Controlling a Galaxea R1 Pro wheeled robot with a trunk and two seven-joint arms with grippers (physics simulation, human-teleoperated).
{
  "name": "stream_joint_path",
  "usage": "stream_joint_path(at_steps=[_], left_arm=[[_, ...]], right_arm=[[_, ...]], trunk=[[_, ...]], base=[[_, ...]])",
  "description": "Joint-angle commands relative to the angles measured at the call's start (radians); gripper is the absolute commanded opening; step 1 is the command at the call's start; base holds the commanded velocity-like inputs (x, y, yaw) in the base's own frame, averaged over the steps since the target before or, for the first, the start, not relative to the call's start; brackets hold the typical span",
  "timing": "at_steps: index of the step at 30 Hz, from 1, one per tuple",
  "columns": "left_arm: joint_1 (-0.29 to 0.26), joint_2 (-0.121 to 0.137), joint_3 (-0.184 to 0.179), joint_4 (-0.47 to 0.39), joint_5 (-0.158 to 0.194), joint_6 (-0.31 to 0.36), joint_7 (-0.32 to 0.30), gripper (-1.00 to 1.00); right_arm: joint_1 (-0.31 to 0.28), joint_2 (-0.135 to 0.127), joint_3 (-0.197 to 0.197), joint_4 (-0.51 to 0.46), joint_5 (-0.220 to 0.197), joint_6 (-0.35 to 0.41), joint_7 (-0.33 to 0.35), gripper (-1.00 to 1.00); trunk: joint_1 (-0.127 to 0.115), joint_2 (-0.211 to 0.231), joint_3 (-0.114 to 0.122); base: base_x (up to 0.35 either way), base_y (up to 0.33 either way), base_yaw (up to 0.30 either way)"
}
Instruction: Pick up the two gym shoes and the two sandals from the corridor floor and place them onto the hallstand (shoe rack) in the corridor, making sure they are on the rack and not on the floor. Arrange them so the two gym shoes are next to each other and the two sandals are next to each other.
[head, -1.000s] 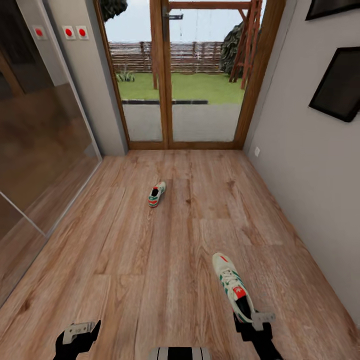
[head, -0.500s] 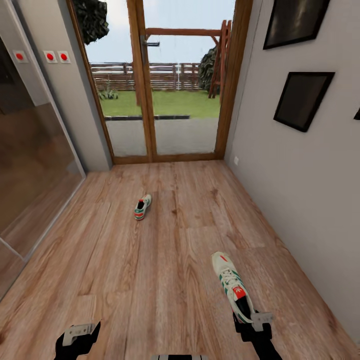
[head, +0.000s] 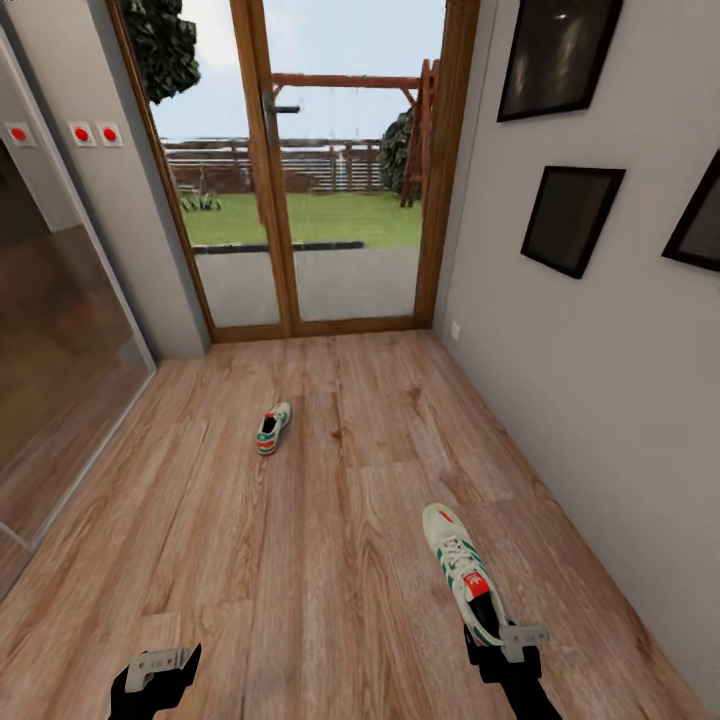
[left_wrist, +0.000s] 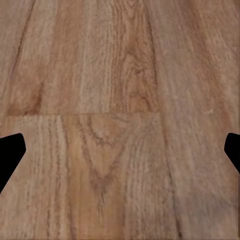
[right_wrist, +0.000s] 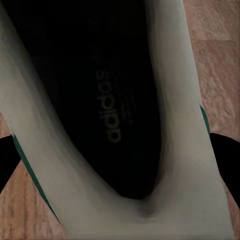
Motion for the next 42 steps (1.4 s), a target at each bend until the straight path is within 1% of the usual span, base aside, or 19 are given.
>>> stream_joint_path(at_steps=[1, 8, 17, 30, 36, 42], left_arm=[[-0.001, -0.001, 0.008, 0.001, -0.010, -0.004, -0.006, 1.00], [-0.001, 0.000, 0.009, 0.000, -0.010, -0.004, -0.006, 1.00], [-0.001, 0.001, 0.010, -0.001, -0.010, -0.004, -0.006, 1.00], [-0.001, 0.003, 0.010, -0.001, -0.010, -0.008, -0.006, 1.00], [-0.001, 0.003, 0.010, -0.001, -0.009, -0.009, -0.006, 1.00], [-0.001, 0.004, 0.010, -0.002, -0.009, -0.009, -0.006, 1.00]], right_arm=[[-0.001, 0.000, -0.009, 0.001, 0.006, -0.004, 0.004, -1.00], [-0.001, 0.002, -0.009, 0.001, 0.006, -0.004, 0.004, -1.00], [-0.001, 0.001, -0.009, 0.001, 0.006, -0.005, 0.004, -1.00], [-0.001, 0.000, -0.009, 0.001, 0.006, -0.005, 0.004, -1.00], [-0.001, 0.000, -0.010, -0.002, 0.005, -0.004, 0.005, -1.00], [-0.001, -0.001, -0.009, -0.003, 0.008, -0.004, 0.007, -1.00]], trunk=[[-0.004, 0.007, 0.002], [-0.031, 0.056, 0.025], [-0.065, 0.119, 0.057], [-0.065, 0.119, 0.077], [-0.065, 0.119, 0.084], [-0.065, 0.119, 0.084]], base=[[0.000, 0.000, -0.004], [0.000, 0.000, 0.026], [0.000, 0.000, 0.187], [0.019, 0.007, 0.017], [0.230, 0.139, 0.001], [0.288, 0.184, 0.000]])
